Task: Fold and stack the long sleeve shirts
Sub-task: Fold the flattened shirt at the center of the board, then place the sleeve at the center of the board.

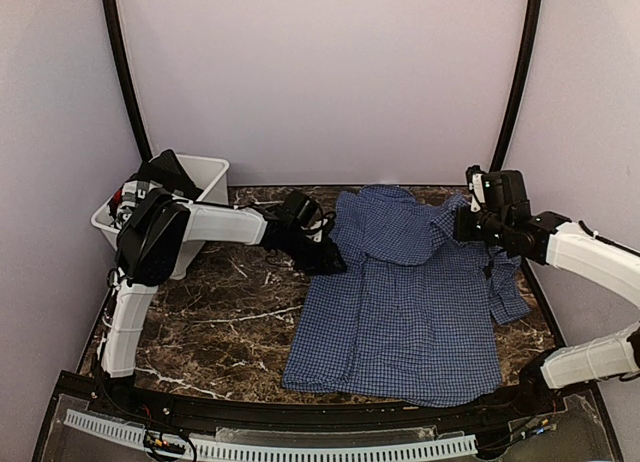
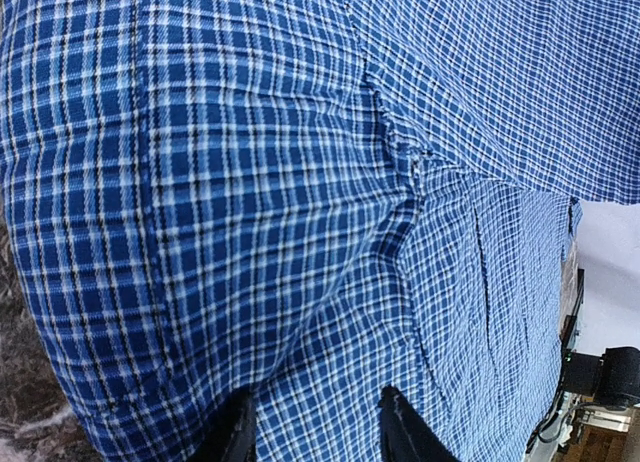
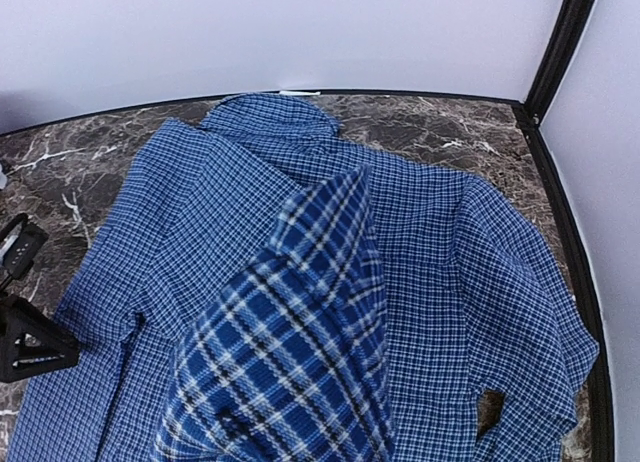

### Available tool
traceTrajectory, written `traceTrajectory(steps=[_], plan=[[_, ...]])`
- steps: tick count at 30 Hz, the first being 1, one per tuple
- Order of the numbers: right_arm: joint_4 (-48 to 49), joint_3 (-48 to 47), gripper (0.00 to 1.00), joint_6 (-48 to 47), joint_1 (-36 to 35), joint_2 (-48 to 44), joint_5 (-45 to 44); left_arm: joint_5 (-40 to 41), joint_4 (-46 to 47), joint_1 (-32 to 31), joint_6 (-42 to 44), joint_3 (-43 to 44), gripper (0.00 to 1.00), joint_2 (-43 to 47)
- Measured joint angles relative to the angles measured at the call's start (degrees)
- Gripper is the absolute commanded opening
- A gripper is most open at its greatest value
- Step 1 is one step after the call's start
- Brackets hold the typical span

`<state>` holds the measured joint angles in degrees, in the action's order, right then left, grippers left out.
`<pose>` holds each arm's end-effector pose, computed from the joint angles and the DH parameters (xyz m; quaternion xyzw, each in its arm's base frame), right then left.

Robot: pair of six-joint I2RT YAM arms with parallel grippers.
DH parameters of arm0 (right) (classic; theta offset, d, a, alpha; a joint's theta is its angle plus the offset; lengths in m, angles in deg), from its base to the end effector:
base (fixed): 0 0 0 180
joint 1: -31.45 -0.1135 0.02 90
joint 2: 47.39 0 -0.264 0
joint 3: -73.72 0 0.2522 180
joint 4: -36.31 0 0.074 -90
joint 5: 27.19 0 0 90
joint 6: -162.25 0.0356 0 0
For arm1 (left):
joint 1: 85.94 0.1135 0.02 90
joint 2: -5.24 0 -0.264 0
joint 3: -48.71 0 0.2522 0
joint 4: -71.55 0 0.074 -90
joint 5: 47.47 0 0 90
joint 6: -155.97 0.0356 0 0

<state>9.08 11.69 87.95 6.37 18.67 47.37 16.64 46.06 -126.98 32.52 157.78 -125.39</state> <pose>0.2368 0.1004 0.2809 -0.0049 0.8661 0.0596 0.4963 0.3659 -0.3392 0.1436 0.1419 0.8995 -0.3819 0.1579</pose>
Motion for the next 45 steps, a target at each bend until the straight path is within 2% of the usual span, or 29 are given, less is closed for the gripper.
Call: traceTrajectory(steps=[8,12,17,21,27,33,36,41,45], plan=[[-0.48,-2.62,0.0,-0.44,2.03,3.39,-0.96,-0.72,0.28,0.07,0.79,-0.26,0.4,0.0],[0.37,-3.72,0.0,-3.21,1.7,3.32,5.09,-2.29,0.09,0.17,1.73,-0.33,0.4,0.0],[0.5,-5.68,0.0,-7.85,-4.09,5.29,11.56,-4.72,-0.24,0.28,2.01,-0.37,0.41,0.26],[-0.11,-7.72,0.0,-10.29,-10.78,11.89,16.26,-5.27,-0.66,0.28,2.03,-1.75,0.41,2.75],[-1.25,-8.59,0.0,-10.25,-17.07,23.28,21.55,-2.93,-0.59,0.44,2.08,-7.54,0.41,12.85],[-2.45,-10.73,0.0,-8.96,-21.29,29.97,24.24,0.0,-0.24,1.03,2.19,-13.73,0.41,21.03],[-3.41,-12.74,0.11,-8.61,-23.02,31.95,25.07,1.11,-0.31,1.09,2.23,-16.15,0.43,22.75],[-5.03,-15.06,0.37,-7.65,-25.27,33.2,26.32,1.97,-0.5,1.18,2.64,-18.4,0.47,23.08],[-5.99,-15.93,0.48,-6.1,-26.12,33.05,28.02,1.44,-0.68,1.18,3.02,-18.78,0.51,23.08]])
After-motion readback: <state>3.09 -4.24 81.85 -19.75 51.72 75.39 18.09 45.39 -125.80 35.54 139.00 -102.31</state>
